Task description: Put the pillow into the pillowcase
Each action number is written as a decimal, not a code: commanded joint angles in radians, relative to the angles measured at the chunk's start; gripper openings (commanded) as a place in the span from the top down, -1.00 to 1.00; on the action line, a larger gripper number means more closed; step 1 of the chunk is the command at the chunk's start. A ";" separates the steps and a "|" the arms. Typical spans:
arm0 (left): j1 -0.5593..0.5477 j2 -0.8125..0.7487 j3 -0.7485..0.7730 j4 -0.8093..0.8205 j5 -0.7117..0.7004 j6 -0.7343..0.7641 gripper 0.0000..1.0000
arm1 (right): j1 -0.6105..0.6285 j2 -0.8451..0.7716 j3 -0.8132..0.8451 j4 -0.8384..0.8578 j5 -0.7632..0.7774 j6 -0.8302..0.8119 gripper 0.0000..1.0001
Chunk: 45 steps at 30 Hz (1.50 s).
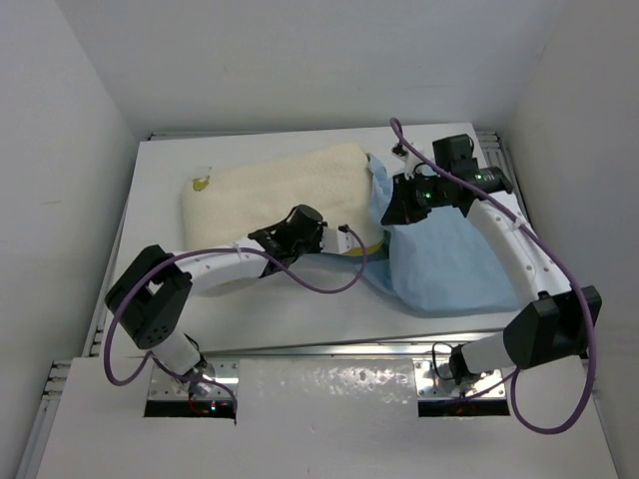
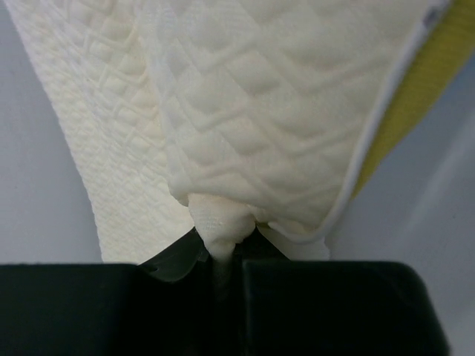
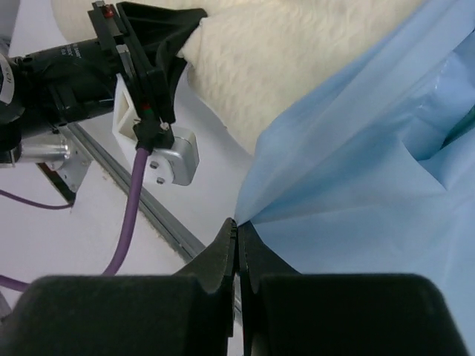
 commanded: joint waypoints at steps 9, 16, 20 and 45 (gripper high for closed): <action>-0.100 -0.130 -0.126 0.042 0.189 0.150 1.00 | -0.007 0.021 -0.042 0.658 -0.015 0.469 1.00; -0.117 -0.199 -0.246 0.125 0.292 0.256 0.01 | -0.010 0.075 -0.213 0.688 0.028 0.526 0.60; -0.106 -0.194 -0.074 -0.016 0.269 0.045 -0.56 | -0.016 0.046 -0.275 0.491 0.180 0.406 -0.18; 0.262 0.697 1.454 -0.809 0.612 -0.704 -0.96 | -0.068 0.668 0.652 0.168 0.438 0.441 -0.44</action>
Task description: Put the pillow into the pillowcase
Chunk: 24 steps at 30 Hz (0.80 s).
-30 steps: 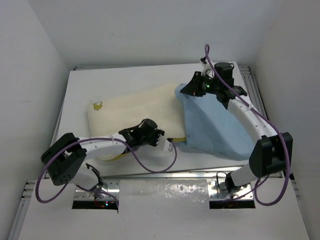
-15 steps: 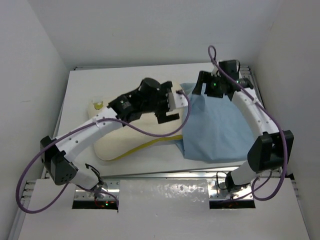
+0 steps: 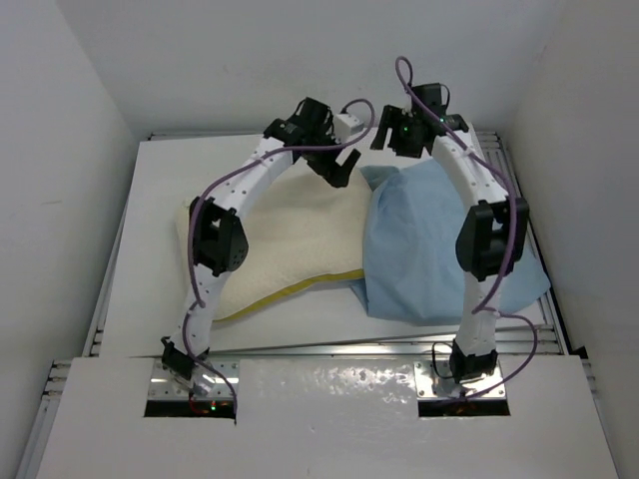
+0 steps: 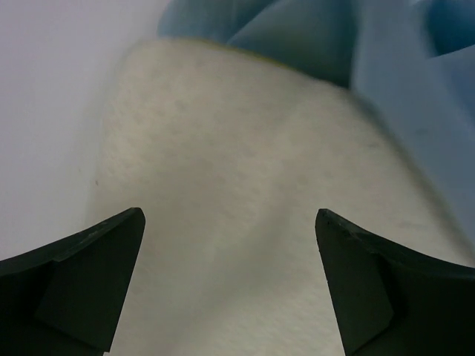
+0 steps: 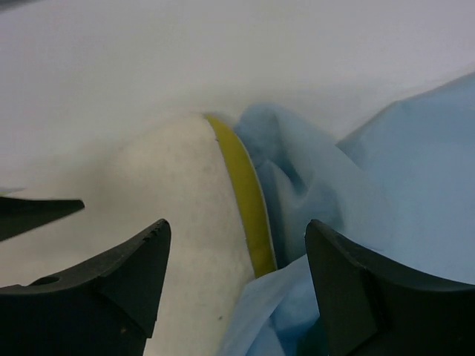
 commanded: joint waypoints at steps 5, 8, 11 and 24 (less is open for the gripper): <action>0.050 -0.021 -0.194 0.244 -0.026 -0.080 -0.99 | 0.019 0.072 -0.055 -0.070 0.044 -0.021 -0.46; 0.059 0.027 -0.165 0.224 0.024 -0.046 -0.99 | 0.031 0.076 -0.087 -0.090 0.083 -0.040 -0.48; 0.039 0.056 -0.226 0.225 0.113 0.023 -0.99 | 0.038 0.076 -0.124 -0.097 0.100 -0.047 -0.47; 0.038 -0.011 -0.281 0.466 -0.059 -0.020 -0.99 | 0.041 0.053 -0.005 -0.204 0.293 -0.070 -0.52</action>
